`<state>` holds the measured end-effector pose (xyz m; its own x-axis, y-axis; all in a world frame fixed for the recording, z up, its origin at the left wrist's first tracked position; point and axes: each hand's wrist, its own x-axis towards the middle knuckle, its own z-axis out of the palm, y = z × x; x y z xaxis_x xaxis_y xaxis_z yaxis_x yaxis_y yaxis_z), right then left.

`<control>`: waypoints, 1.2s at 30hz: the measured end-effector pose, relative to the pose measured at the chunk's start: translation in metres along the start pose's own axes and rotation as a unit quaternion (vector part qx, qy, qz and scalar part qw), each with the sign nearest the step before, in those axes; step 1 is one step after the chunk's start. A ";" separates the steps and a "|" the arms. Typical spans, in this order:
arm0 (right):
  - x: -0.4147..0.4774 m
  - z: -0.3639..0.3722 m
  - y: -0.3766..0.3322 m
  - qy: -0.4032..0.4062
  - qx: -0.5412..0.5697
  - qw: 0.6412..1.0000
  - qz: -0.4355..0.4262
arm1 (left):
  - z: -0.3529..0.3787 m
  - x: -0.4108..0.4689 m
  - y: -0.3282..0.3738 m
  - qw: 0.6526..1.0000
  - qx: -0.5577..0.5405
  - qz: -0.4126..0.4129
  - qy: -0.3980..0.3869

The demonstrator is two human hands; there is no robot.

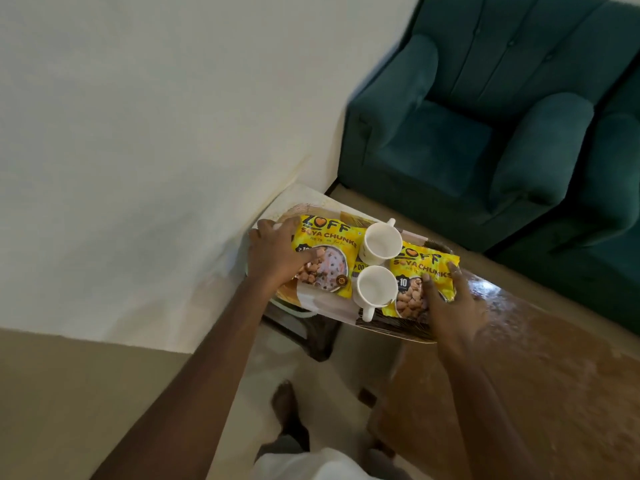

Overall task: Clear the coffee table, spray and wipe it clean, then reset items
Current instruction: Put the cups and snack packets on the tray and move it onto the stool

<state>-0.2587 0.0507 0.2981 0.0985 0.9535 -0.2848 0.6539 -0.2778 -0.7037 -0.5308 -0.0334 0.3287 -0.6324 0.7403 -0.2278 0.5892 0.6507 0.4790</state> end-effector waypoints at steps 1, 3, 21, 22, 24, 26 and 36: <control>-0.002 0.009 -0.009 0.006 0.008 1.000 0.007 | -0.007 0.013 -0.004 1.000 0.006 0.009 -0.006; -0.005 0.025 -0.023 0.016 0.023 0.999 0.016 | -0.018 0.035 -0.011 0.999 0.015 0.023 -0.020; 0.076 0.101 -0.106 0.024 0.047 0.998 0.034 | -0.034 0.180 -0.013 0.999 0.004 0.023 -0.022; 0.082 0.103 -0.109 0.022 0.048 0.998 0.032 | -0.033 0.185 -0.013 1.000 0.000 0.022 -0.020; 0.095 0.108 -0.115 0.025 0.049 0.998 0.031 | -0.030 0.199 -0.012 0.999 -0.012 0.020 -0.024; 0.108 0.115 -0.118 0.027 0.043 0.998 0.031 | -0.025 0.216 -0.012 0.999 -0.025 0.019 -0.031; 0.170 0.212 -0.081 0.062 0.040 0.995 0.067 | 0.045 0.321 -0.052 0.994 -0.020 0.042 -0.099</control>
<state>-0.4545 0.2108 0.1687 0.2764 0.9126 -0.3013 0.5670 -0.4080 -0.7156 -0.7422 0.1785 0.1928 -0.4676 0.8130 -0.3469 0.6127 0.5810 0.5358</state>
